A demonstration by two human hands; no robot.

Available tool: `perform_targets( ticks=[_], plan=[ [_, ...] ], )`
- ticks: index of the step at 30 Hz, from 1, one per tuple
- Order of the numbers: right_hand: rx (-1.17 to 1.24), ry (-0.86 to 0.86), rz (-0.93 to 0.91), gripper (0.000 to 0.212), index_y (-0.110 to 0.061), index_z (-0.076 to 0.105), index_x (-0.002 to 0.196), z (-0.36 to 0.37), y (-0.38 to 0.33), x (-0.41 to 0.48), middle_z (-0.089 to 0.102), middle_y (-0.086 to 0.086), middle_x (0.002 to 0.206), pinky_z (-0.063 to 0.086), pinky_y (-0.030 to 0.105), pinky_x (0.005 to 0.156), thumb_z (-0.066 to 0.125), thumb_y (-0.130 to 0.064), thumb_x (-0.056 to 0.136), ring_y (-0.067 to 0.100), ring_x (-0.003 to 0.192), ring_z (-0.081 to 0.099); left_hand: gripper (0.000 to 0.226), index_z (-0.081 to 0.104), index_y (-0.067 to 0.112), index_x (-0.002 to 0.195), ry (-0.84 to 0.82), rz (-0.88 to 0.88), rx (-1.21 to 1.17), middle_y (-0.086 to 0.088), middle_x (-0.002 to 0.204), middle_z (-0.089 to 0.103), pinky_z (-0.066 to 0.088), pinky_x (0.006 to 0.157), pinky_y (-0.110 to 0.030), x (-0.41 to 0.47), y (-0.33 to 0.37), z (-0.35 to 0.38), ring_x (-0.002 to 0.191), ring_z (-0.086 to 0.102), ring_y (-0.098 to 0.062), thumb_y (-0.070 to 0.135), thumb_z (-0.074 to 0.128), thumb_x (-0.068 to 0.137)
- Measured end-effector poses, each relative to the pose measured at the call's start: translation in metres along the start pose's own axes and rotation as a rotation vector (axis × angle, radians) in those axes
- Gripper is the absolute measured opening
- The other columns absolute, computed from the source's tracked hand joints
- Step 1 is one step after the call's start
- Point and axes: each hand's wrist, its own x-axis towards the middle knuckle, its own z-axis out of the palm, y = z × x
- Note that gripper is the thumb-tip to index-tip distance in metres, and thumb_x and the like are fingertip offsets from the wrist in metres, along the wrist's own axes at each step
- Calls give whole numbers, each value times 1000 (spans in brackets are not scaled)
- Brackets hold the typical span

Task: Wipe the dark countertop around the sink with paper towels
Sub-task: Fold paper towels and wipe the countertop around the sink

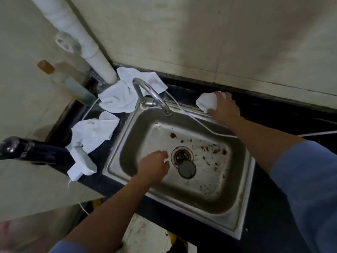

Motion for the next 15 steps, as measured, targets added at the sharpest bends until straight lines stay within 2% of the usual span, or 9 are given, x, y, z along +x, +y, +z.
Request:
perform_targets(
  ticks=[2, 4, 8, 10, 12, 15],
  plan=[
    [-3, -41, 29, 67, -24, 26, 146, 9, 0, 13, 22, 18, 147, 45, 50, 90, 61, -33, 90, 45, 119, 44, 30, 54, 24, 121, -29, -15, 7, 2, 109, 61, 50, 86, -33, 2, -3, 6, 95, 58, -14, 35, 49, 94],
    [7, -79, 48, 54, -19, 38, 142, 16, 5, 21, 34, 22, 141, 46, 47, 89, 58, -22, 91, 45, 116, 49, 30, 54, 24, 122, -41, -21, 16, 2, 109, 61, 50, 87, -34, 6, -6, 8, 95, 58, -14, 35, 49, 94],
    [183, 52, 41, 26, -5, 65, 113, 11, 17, 16, 62, 22, 114, 47, 36, 78, 52, -10, 92, 40, 100, 60, 30, 54, 23, 122, -54, 3, 27, 1, 110, 62, 49, 83, -29, 14, -2, 7, 95, 59, -14, 34, 49, 94],
    [244, 121, 16, 21, -2, 68, 104, -2, 22, 5, 64, 23, 107, 44, 31, 73, 53, -8, 91, 38, 96, 61, 29, 54, 24, 121, -56, 41, 28, 2, 110, 62, 45, 79, -25, 18, 2, 5, 95, 58, -13, 34, 50, 94],
    [265, 169, -9, 19, -1, 67, 101, -18, 27, -11, 62, 24, 106, 45, 33, 74, 52, -8, 91, 39, 94, 60, 28, 54, 23, 121, -61, 86, 33, 2, 111, 62, 44, 78, -24, 21, 8, 3, 97, 58, -13, 33, 50, 95],
    [232, 235, 0, 18, 0, 64, 99, -43, 38, -50, 59, 23, 104, 46, 37, 74, 52, -11, 92, 38, 90, 59, 26, 57, 20, 117, -59, 162, 58, -1, 108, 63, 49, 79, -31, 26, 22, 0, 96, 60, -18, 32, 49, 95]
  ],
)
